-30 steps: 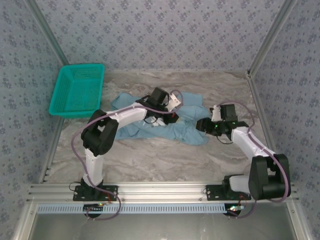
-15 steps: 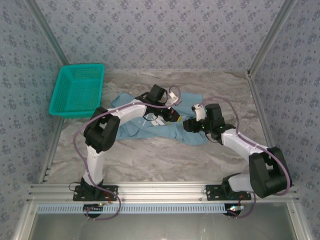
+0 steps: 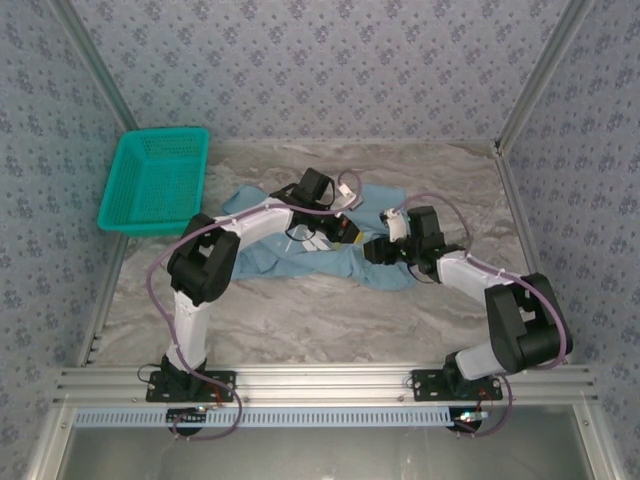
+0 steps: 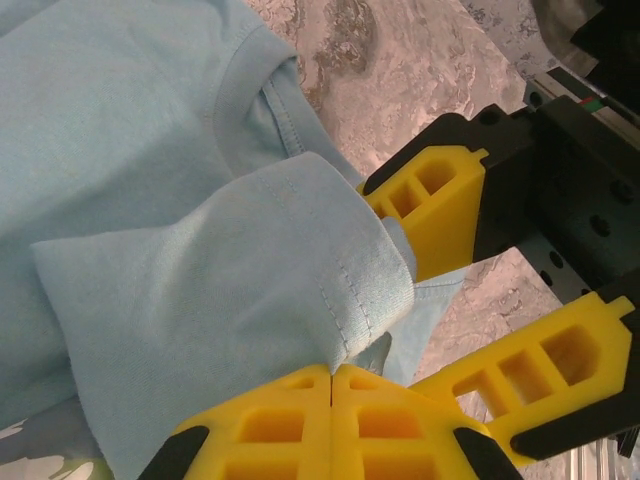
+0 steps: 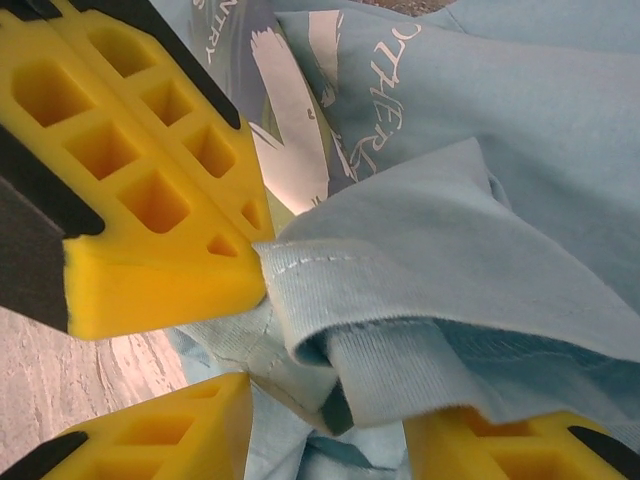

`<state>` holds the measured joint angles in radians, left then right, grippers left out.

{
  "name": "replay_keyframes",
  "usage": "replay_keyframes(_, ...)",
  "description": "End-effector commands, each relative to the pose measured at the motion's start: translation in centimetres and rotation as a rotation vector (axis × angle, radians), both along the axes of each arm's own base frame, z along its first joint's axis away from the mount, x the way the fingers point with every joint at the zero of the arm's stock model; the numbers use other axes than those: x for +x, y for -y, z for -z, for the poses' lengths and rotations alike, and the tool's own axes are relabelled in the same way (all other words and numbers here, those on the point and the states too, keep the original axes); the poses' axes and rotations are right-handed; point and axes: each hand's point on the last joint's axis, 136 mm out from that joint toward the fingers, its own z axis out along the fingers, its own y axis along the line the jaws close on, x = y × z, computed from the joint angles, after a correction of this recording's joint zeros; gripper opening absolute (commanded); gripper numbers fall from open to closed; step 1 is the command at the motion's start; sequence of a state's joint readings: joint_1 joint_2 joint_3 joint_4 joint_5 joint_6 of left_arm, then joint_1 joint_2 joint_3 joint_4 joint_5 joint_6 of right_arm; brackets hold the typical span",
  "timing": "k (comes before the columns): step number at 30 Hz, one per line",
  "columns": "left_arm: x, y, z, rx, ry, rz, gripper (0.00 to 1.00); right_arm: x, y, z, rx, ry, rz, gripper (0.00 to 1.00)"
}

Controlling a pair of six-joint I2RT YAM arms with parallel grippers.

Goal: Fold the inside-out t-shirt

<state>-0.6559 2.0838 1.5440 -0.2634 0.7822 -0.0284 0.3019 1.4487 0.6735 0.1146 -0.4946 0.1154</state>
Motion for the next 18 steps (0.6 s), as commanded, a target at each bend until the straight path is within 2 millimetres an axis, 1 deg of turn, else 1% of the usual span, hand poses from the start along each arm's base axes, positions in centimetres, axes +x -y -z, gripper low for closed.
replay_keyframes(1, 0.0, 0.1, -0.5, -0.016, -0.017, 0.016, 0.00, 1.2, -1.2, -1.8, 0.047, 0.050, -0.021, 0.44)
replay_keyframes(4, 0.0, 0.1, -0.5, -0.015, -0.018, 0.015, 0.00, 1.3, -1.7, -2.2, 0.055, 0.057, -0.036, 0.44)
replay_keyframes(6, 0.0, 0.1, -0.5, -0.016, -0.016, 0.015, 0.00, 1.3, -1.8, -2.2, 0.059, 0.054, -0.039, 0.40)
replay_keyframes(9, 0.1, 0.1, -0.6, -0.017, -0.016, 0.014, 0.00, 1.1, -1.9, -1.9, 0.060, 0.042, -0.044, 0.28)
replay_keyframes(11, 0.1, 0.1, -0.6, -0.015, -0.015, 0.013, 0.00, 0.7, -1.8, -1.6, 0.058, 0.016, -0.049, 0.18)
replay_keyframes(12, 0.1, 0.1, -0.6, -0.015, -0.014, 0.012, 0.00, 0.4, -1.8, -1.5, 0.057, 0.005, -0.051, 0.14)
replay_keyframes(15, 0.3, -0.1, -0.8, -0.012, -0.003, 0.002, 0.00, -0.1, -0.9, -1.5, 0.028, -0.005, -0.034, 0.05)
replay_keyframes(17, 0.7, -0.3, -1.0, -0.008, 0.007, -0.015, 0.01, -0.4, -0.3, -1.6, 0.007, -0.002, -0.018, 0.00)
replay_keyframes(18, 1.1, -0.6, -1.4, -0.010, 0.018, -0.033, 0.06, -0.5, 0.1, -1.7, -0.002, -0.003, -0.010, 0.00)
